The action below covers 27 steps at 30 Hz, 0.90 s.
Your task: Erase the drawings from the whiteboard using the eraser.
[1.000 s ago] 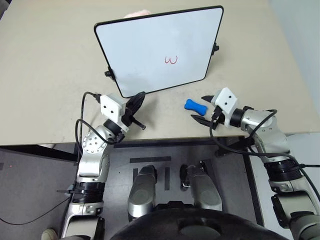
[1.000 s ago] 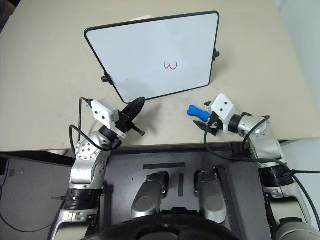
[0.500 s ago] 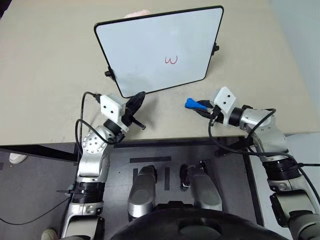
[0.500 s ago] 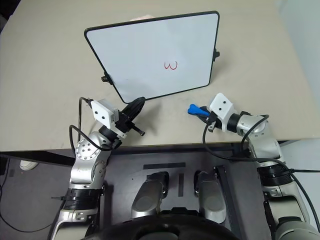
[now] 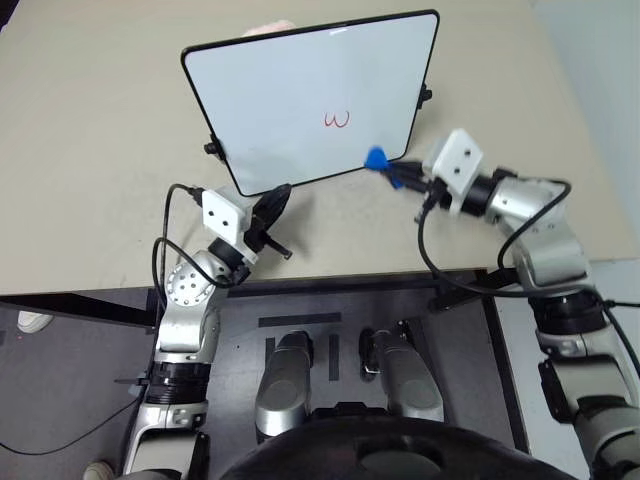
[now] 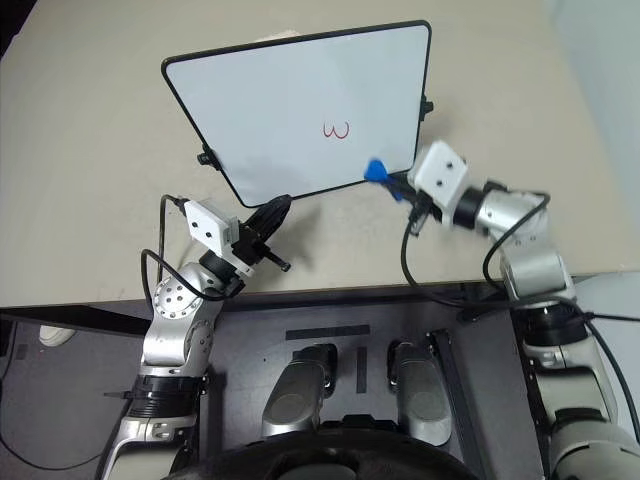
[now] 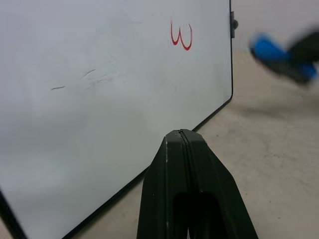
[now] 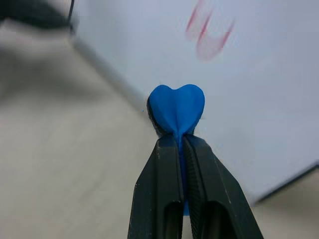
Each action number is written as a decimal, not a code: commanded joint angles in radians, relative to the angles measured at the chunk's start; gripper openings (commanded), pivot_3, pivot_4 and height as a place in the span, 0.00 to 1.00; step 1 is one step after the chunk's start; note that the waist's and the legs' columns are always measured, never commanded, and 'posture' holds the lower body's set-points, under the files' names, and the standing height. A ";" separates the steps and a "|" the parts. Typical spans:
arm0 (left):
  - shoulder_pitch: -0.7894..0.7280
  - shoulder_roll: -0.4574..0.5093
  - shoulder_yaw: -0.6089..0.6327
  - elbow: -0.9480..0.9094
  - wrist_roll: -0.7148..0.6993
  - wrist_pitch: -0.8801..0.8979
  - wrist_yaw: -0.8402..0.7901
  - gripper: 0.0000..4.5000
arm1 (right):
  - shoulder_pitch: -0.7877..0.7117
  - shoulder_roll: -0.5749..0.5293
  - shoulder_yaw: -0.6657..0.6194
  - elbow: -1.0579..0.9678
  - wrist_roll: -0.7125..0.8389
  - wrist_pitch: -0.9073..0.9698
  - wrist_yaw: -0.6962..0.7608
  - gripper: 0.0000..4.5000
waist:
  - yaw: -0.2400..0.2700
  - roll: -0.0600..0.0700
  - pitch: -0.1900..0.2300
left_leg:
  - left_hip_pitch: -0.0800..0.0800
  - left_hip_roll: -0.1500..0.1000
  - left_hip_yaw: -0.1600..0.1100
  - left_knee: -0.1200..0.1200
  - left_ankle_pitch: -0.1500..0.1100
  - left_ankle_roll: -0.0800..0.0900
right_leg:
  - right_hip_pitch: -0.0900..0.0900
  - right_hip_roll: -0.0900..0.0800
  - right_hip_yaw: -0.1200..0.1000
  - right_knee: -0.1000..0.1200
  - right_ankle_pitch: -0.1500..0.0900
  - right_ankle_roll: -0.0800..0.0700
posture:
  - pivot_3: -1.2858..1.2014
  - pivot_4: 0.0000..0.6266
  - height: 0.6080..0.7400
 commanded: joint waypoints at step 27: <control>-0.008 0.000 0.011 -0.026 0.015 -0.029 0.006 0.00 | -0.310 0.145 0.121 0.695 -0.386 -0.728 -0.374 0.00 | -0.003 0.001 0.000 | -0.002 0.001 0.000 0.000 -0.002 -0.002 | -0.007 -0.001 0.000 -0.001 0.010 -0.012 | 0.52 0.24 1.00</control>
